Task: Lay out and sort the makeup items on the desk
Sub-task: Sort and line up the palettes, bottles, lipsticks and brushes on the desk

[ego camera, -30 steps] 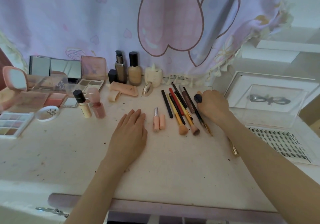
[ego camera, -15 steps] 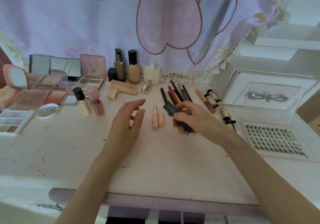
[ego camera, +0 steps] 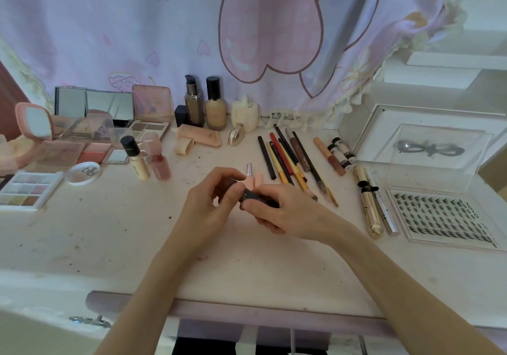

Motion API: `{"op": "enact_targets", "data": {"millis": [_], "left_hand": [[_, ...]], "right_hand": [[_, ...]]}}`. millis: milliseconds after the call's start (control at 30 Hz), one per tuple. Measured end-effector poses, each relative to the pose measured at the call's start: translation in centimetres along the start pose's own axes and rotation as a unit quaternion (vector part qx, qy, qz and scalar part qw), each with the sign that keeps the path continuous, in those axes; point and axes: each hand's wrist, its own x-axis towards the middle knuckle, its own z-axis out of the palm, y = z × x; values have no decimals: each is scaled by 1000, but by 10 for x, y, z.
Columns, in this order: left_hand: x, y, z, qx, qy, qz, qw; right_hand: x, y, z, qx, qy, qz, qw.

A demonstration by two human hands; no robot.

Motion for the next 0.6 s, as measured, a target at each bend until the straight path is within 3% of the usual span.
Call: {"op": "enact_targets", "data": {"millis": [233, 333, 467, 600], "left_hand": [[4, -5, -5, 23, 78, -65, 995], [3, -3, -4, 74, 44, -113, 990], [-5, 3, 0, 105, -8, -143, 984], [-8, 5, 9, 176, -31, -134, 975]], "right_hand": [[-8, 4, 0, -46, -8, 44, 998], [-13, 12, 3, -82, 69, 55, 993], [-20, 21, 17, -197, 211, 75, 955], [-23, 18, 30, -203, 261, 59, 942]]}}
